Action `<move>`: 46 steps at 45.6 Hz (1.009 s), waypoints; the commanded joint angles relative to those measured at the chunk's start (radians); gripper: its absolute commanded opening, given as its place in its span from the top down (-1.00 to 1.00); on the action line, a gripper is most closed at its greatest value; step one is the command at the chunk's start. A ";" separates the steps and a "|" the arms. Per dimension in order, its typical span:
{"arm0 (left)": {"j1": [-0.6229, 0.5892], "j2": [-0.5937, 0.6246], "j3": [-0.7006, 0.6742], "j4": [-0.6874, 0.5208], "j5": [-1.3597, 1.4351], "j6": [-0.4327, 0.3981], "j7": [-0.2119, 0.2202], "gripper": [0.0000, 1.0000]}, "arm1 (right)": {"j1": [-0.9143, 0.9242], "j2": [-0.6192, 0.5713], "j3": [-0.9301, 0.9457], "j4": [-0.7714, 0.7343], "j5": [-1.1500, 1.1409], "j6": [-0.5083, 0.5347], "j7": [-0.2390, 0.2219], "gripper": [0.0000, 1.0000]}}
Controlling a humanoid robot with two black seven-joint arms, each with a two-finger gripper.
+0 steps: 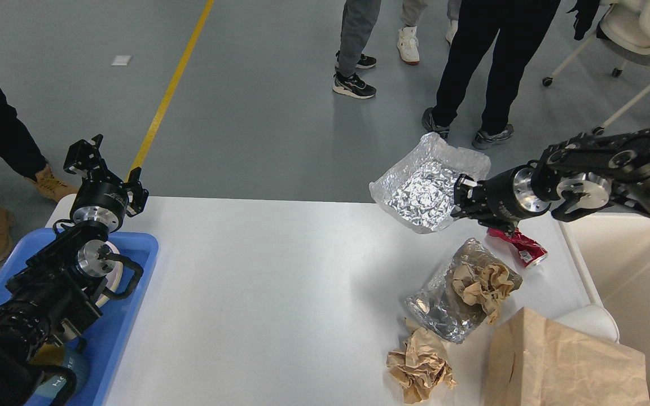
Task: Tidy desktop
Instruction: 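Lift the foil item with the right gripper and drop it into the bin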
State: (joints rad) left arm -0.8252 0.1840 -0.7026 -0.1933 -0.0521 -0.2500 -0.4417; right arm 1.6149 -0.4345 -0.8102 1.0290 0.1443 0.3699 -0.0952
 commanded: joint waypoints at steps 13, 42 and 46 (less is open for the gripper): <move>0.000 0.000 0.000 0.000 0.000 0.000 0.000 -0.92 | 0.281 -0.233 -0.032 0.080 -0.009 0.179 0.000 1.00; 0.000 0.000 0.000 0.000 0.000 0.000 0.000 -0.92 | -0.433 -0.402 -0.103 -0.292 0.001 -0.178 0.003 1.00; 0.000 0.000 0.000 0.000 0.000 0.000 0.000 -0.92 | -0.527 -0.382 -0.066 -0.351 0.000 -0.184 0.003 1.00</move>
State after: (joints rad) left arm -0.8252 0.1841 -0.7026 -0.1933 -0.0521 -0.2501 -0.4417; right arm 1.2159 -0.8393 -0.9163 0.7553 0.1448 0.1981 -0.0921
